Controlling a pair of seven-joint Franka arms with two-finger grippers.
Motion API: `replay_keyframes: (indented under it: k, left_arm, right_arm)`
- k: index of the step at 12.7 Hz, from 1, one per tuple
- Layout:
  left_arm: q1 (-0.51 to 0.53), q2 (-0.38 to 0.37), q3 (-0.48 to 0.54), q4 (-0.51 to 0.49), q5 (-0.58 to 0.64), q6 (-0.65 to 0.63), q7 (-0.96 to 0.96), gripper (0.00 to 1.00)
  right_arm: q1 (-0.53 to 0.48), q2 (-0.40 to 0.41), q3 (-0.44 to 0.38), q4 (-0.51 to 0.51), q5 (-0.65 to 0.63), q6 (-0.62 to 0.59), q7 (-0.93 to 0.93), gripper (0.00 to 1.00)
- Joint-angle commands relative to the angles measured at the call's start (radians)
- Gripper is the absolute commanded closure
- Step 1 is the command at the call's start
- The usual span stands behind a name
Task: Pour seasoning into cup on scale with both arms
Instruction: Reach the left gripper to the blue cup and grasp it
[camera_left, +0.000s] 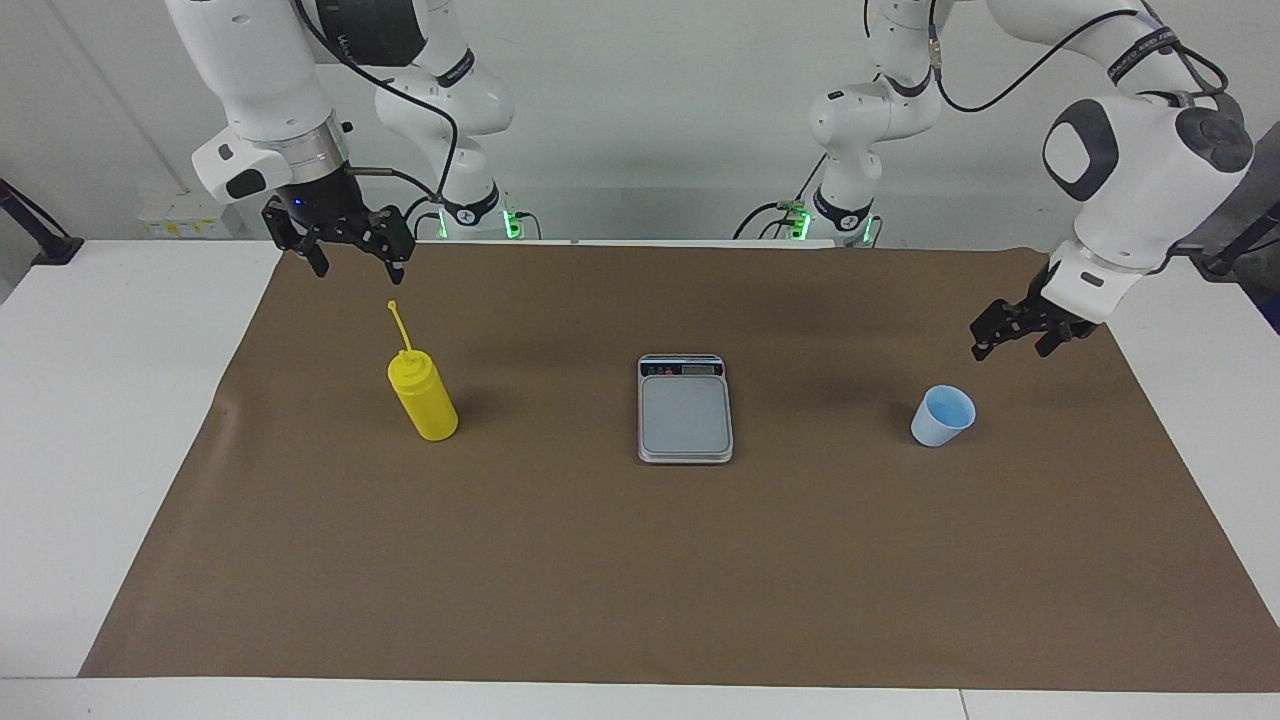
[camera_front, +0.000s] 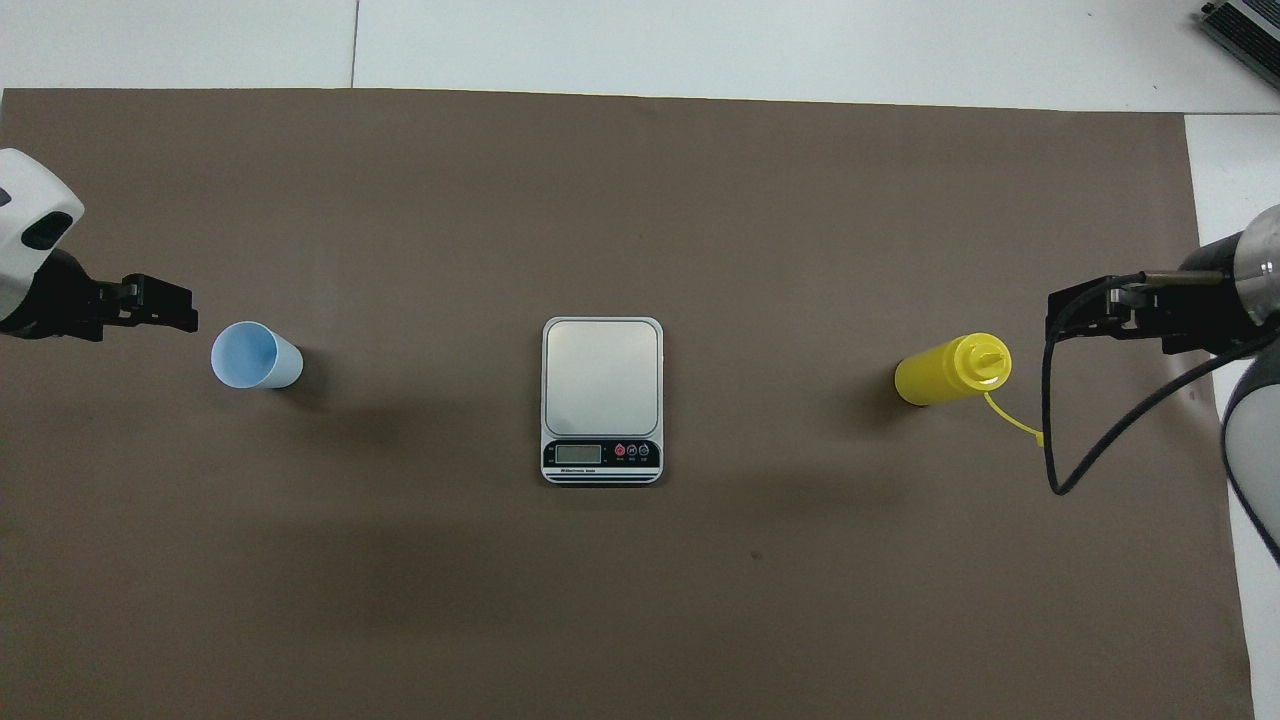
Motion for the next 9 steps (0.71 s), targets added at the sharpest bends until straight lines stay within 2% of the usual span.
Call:
replay_keyframes:
  k: [1, 7, 9]
  left_arm:
    - [0.050, -0.016, -0.003, -0.140, -0.016, 0.176, 0.003, 0.00]
    - [0.053, 0.005, -0.004, -0.245, -0.015, 0.324, -0.071, 0.00]
    - [0.049, 0.054, -0.003, -0.246, -0.016, 0.351, -0.085, 0.00]
  right_arm:
    - [-0.013, -0.014, 0.006, -0.016, 0.023, -0.003, -0.025, 0.00]
    - [-0.015, -0.014, 0.006, -0.016, 0.023, -0.003, -0.025, 0.00]
    - [-0.013, -0.014, 0.006, -0.016, 0.023, -0.003, -0.025, 0.00]
